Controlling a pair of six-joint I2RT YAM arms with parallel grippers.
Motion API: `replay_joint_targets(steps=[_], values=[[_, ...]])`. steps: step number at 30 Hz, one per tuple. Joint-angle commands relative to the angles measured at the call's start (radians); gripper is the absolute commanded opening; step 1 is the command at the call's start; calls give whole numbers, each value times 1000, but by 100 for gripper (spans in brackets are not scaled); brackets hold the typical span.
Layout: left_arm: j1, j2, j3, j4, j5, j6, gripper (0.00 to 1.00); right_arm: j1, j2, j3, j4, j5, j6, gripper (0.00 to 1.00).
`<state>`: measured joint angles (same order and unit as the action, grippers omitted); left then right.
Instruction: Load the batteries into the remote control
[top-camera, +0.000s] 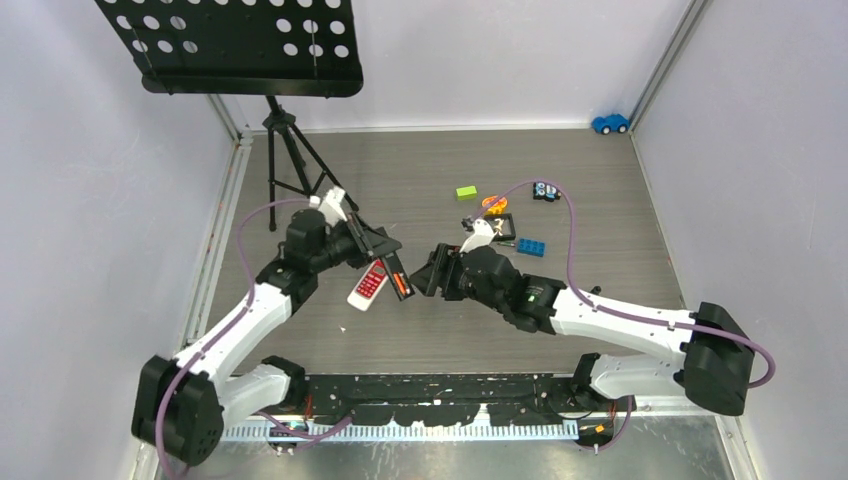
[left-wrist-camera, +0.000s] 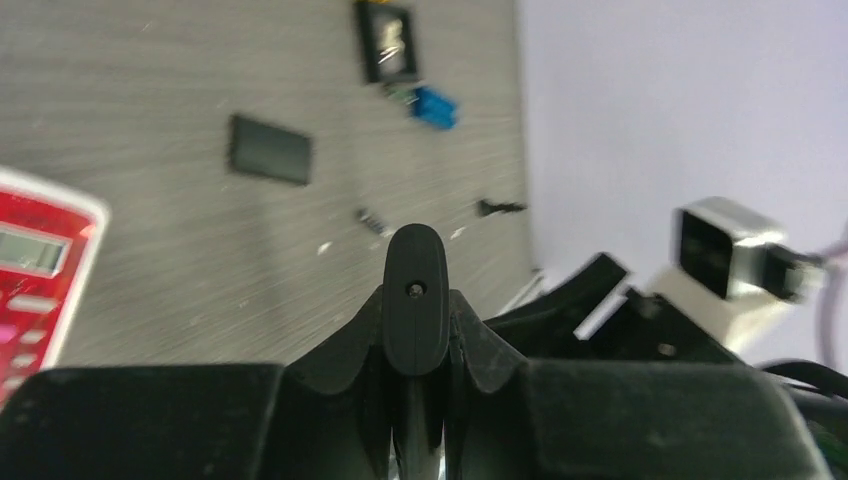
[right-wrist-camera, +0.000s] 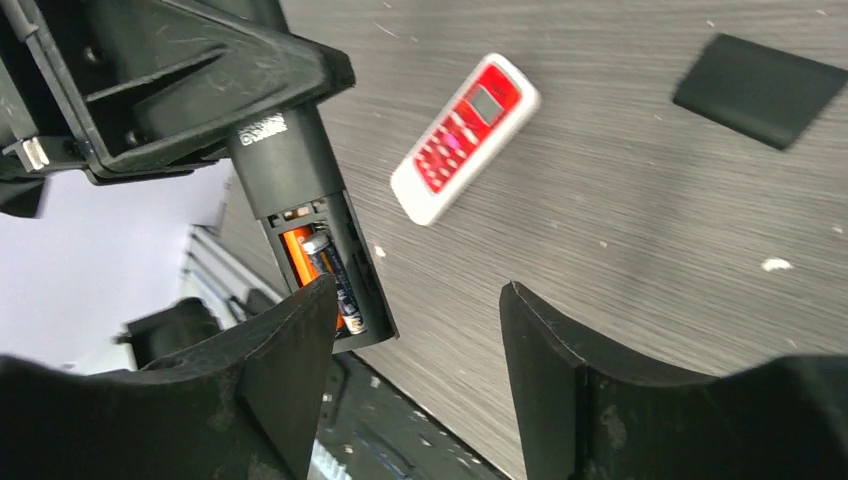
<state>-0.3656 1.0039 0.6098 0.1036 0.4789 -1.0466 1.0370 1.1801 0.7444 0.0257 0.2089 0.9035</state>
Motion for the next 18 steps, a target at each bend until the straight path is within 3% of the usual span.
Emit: replay_joint_targets(steps=[1, 6, 18], values=[[-72, 118, 71, -248, -147, 185, 0, -2, 30, -26, -49, 56, -58, 62], [-191, 284, 219, -411, -365, 236, 0, -6, 62, -64, -34, 131, -22, 57], [-427, 645, 602, -750, -850, 303, 0, -12, 174, -133, 66, 73, 68, 57]])
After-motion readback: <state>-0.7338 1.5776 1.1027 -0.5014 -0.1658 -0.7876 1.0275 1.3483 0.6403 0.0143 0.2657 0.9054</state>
